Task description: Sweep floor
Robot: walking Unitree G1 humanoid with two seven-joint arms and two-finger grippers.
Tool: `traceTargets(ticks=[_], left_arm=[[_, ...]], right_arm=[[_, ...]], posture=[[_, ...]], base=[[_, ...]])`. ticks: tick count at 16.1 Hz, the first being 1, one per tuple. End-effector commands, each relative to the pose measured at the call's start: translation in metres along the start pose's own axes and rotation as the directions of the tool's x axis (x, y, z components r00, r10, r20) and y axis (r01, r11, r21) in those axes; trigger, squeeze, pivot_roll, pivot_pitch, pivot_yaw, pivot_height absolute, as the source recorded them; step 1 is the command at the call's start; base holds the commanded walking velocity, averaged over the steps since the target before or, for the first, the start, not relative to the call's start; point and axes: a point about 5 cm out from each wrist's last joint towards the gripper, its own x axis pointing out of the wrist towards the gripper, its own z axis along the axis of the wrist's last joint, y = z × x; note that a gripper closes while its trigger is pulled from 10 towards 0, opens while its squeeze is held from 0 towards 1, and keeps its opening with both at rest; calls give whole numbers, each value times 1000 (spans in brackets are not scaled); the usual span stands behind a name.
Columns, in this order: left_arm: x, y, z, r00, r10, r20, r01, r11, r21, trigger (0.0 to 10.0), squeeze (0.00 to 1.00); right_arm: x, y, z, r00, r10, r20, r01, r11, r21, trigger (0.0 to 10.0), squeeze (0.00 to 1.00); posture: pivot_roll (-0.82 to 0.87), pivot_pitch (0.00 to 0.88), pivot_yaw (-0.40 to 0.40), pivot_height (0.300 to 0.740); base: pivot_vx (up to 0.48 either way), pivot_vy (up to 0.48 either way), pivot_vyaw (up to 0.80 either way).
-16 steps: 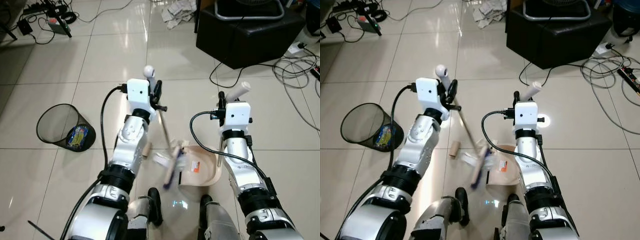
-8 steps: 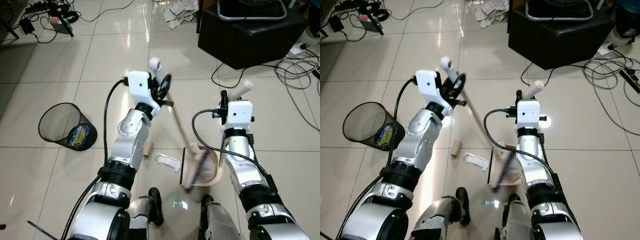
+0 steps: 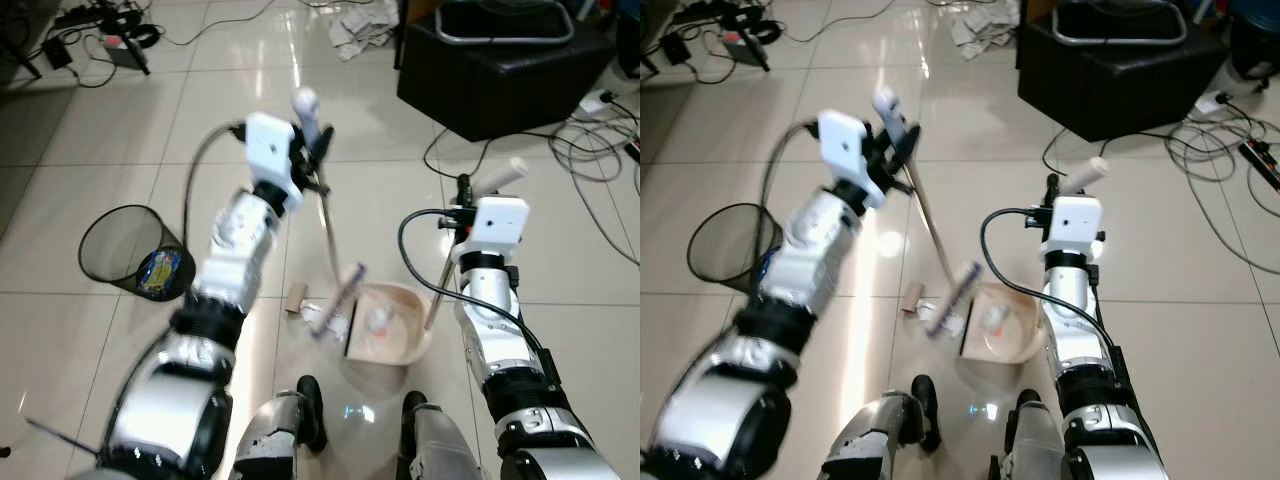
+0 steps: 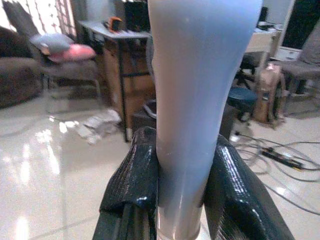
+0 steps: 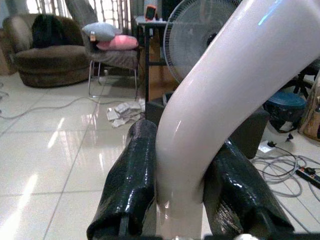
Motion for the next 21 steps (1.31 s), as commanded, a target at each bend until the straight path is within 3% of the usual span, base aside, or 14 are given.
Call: traceTargets(ticks=[1,4,8,13,15,17,21], left_arm=[[0,11,2,999,36,8,-36,999,35,10000,0],[-1,24,2,997,79,1,-79,995,67,10000,0],[-8,39,-5,990,138,-32,-131,979,153,10000,0],[-20,46,-18,984,160,-74,-142,969,205,10000,0],[-30,51,-25,978,184,-96,-162,965,206,10000,0],[-54,62,-41,960,228,-160,-203,966,163,10000,0],[-85,74,-47,932,308,-191,-283,948,144,10000,0]], right_arm=[[1,-3,6,999,-15,29,15,999,28,10000,0],[2,-6,9,999,-28,35,27,998,49,10000,0],[4,-10,18,996,-54,74,43,989,138,10000,0],[4,-18,31,990,-84,111,59,976,212,10000,0],[6,-21,44,987,-95,131,58,965,257,10000,0],[15,-20,70,985,-83,153,31,950,312,10000,0],[23,-20,104,977,-77,200,-6,924,383,10000,0]], posture=[[52,179,105,740],[48,157,107,740],[41,139,106,740],[29,123,108,740],[17,114,108,740],[4,100,112,740],[-2,85,101,740]], base=[[0,0,0],[0,0,0],[0,0,0],[0,0,0],[0,0,0],[0,0,0],[0,0,0]])
